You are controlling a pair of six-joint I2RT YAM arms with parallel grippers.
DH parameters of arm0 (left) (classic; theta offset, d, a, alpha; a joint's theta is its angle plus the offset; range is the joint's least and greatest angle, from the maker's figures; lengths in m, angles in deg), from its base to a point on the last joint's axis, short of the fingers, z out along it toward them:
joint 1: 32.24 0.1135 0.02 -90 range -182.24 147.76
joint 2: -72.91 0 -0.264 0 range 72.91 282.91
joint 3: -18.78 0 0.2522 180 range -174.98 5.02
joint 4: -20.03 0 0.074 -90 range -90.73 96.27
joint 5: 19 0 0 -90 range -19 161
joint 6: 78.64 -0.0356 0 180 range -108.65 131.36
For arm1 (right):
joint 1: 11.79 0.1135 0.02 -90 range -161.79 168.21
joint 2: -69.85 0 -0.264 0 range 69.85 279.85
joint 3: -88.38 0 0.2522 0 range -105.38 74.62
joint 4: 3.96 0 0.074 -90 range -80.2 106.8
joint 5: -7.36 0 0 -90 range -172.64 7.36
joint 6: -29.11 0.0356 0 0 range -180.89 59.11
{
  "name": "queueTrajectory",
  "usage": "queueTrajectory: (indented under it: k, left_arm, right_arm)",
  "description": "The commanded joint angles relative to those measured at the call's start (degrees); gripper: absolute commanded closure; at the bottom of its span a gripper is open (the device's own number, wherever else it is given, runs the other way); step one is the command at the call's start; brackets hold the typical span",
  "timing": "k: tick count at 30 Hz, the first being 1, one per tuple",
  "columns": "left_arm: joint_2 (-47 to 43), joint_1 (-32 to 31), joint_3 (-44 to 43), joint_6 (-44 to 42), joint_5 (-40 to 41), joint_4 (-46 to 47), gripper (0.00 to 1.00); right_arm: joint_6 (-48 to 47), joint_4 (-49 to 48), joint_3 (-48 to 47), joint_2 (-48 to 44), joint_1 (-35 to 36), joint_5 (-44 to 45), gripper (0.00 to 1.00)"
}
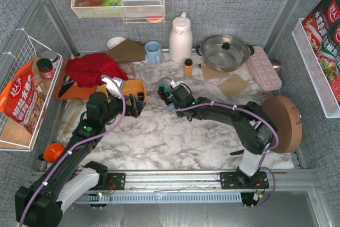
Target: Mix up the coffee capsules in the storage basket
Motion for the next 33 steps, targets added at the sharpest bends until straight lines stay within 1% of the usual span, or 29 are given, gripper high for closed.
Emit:
queueTrajectory:
  k: [1,4,7,9,11,13,14,15,19,25,27,29,33]
  left_arm:
    - [-0.12,-0.04,2.7,5.69,-1.52,9.15,0.01]
    - [1.21,-0.13,4.18,7.89,-2.44,13.2,0.01]
    - [3.68,-0.6,5.87,9.63,-3.81,18.8,0.01]
    - [5.64,-0.86,6.4,9.87,-3.11,20.74,0.01]
    - [7.64,-0.85,5.95,10.01,-1.18,20.63,0.01]
    - [9.54,-0.84,4.97,10.51,-0.82,20.18,0.01]
    - [10.05,-0.82,4.14,11.18,-0.1,19.49,0.01]
    - [10.45,-0.82,3.23,11.63,0.61,18.62,0.01]
    - [9.79,-0.82,-0.56,11.75,3.99,14.64,0.01]
    - [8.12,-0.82,-3.26,9.79,7.82,9.99,0.01]
    - [8.24,-0.87,-4.45,9.26,9.32,8.37,0.01]
    - [8.51,-0.82,-5.18,9.37,11.38,7.2,0.01]
    - [10.45,-0.78,-7.44,11.65,19.58,4.43,0.01]
  right_arm:
    - [-1.52,-2.28,2.15,-3.32,-0.73,-3.48,1.0]
    - [-4.97,-3.62,4.46,-7.83,-1.87,-8.59,1.0]
    - [-9.32,-3.45,8.22,-12.51,-3.18,-16.69,1.0]
    - [-10.8,-1.16,8.29,-14.1,-3.85,-17.39,1.0]
    - [-11.28,1.84,7.16,-14.34,-4.51,-16.93,0.99]
    - [-11.3,2.74,6.78,-14.49,-4.82,-16.65,0.99]
    - [-11.26,2.85,6.86,-14.72,-4.92,-16.76,0.97]
    - [-11.05,2.76,6.92,-14.97,-4.97,-16.84,0.92]
    - [-10.78,2.7,6.62,-16.4,-5.01,-17.66,0.69]
    - [-10.19,4.45,5.38,-18.09,-5.07,-14.71,0.47]
    - [-10.26,4.19,5.35,-18.75,-5.1,-13.74,0.44]
    - [-9.98,3.9,5.4,-19.15,-5.15,-12.34,0.43]
    - [-7.56,3.18,5.8,-19.4,-5.22,-7.83,0.43]
